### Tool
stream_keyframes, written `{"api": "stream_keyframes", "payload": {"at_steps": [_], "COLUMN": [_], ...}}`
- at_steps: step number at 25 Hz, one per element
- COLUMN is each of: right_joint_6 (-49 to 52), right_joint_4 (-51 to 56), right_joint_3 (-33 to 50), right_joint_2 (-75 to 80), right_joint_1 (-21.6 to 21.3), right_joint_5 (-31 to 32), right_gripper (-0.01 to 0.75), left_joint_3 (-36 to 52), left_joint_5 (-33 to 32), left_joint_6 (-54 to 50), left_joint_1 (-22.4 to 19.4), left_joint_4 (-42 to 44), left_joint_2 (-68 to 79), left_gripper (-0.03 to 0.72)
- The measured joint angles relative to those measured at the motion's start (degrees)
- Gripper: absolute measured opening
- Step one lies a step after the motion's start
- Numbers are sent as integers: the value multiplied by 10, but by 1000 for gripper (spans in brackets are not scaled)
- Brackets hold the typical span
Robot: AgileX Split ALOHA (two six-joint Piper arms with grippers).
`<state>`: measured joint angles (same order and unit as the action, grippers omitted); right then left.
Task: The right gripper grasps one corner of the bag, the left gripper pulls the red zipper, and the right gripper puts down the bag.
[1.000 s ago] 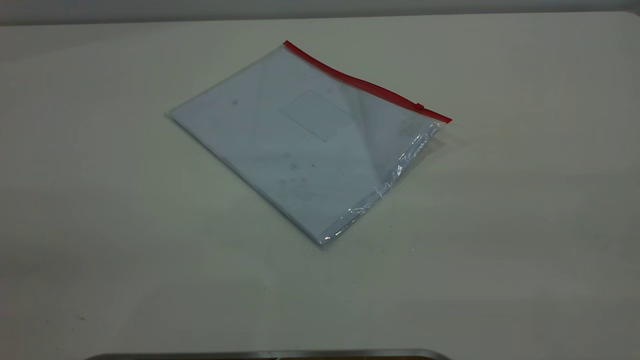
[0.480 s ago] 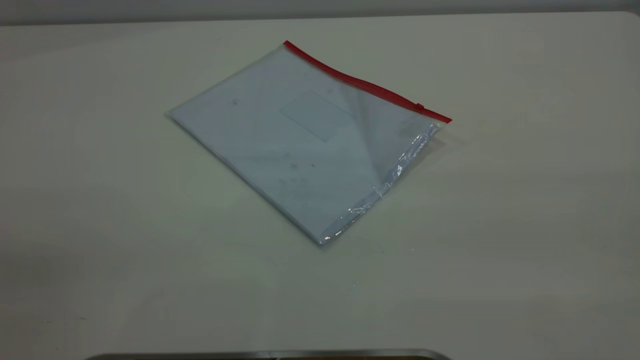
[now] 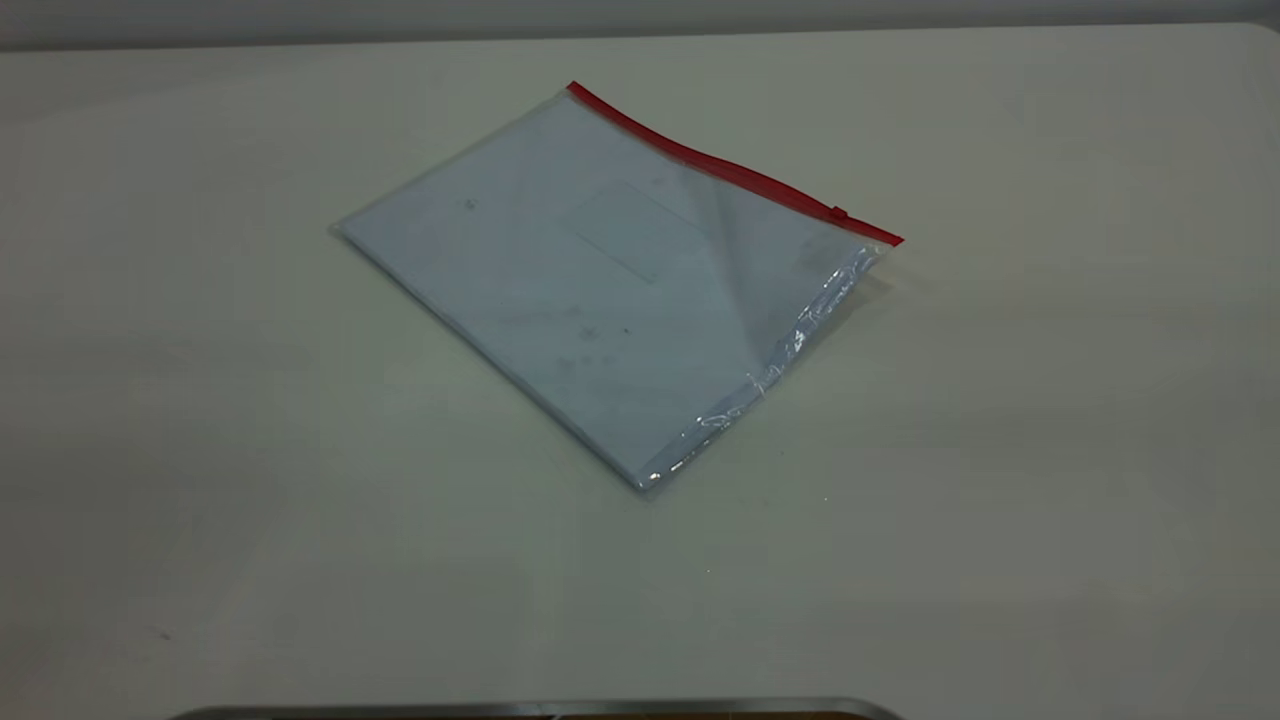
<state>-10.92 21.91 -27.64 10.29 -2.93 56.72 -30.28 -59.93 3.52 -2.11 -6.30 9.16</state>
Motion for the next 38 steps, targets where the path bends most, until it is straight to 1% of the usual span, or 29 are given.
{"api": "stream_keyframes", "payload": {"at_steps": [3, 6, 9, 12, 16, 19, 21, 24, 28, 32, 35, 38], "right_joint_6": [-50, -114, -202, -330, -524, -679, -762, -843, -871, -872, -861, -848], "right_joint_4": [24, 64, 140, 258, 454, 602, 676, 741, 753, 753, 750, 746], "right_joint_3": [0, 0, 0, 0, -6, -30, -53, -103, -191, -273, -327, -375], "right_joint_2": [112, 232, 358, 482, 655, 780, 857, 966, 1095, 1199, 1257, 1305], "right_joint_1": [0, 0, 0, 0, 0, 0, 0, 0, 0, -5, -8, -8], "right_joint_5": [-74, -143, -198, -237, -273, -272, -260, -231, -169, -122, -103, -96], "right_gripper": [412, 450, 483, 493, 490, 474, 468, 467, 468, 473, 476, 476], "left_joint_3": [-22, -49, -77, -103, -133, -161, -178, -200, -213, -214, -215, -215], "left_joint_5": [75, 137, 193, 240, 272, 284, 290, 295, 300, 304, 307, 316], "left_joint_6": [25, 56, 72, 87, 129, 168, 192, 229, 270, 293, 296, 298], "left_joint_1": [0, 0, 0, 0, 0, 0, 0, 0, 0, 0, 0, 0], "left_joint_4": [0, -3, -13, -29, -66, -104, -132, -175, -218, -232, -232, -232], "left_joint_2": [112, 237, 350, 452, 553, 617, 648, 686, 718, 727, 727, 727], "left_gripper": [423, 433, 469, 519, 543, 544, 546, 546, 546, 546, 546, 546]}}
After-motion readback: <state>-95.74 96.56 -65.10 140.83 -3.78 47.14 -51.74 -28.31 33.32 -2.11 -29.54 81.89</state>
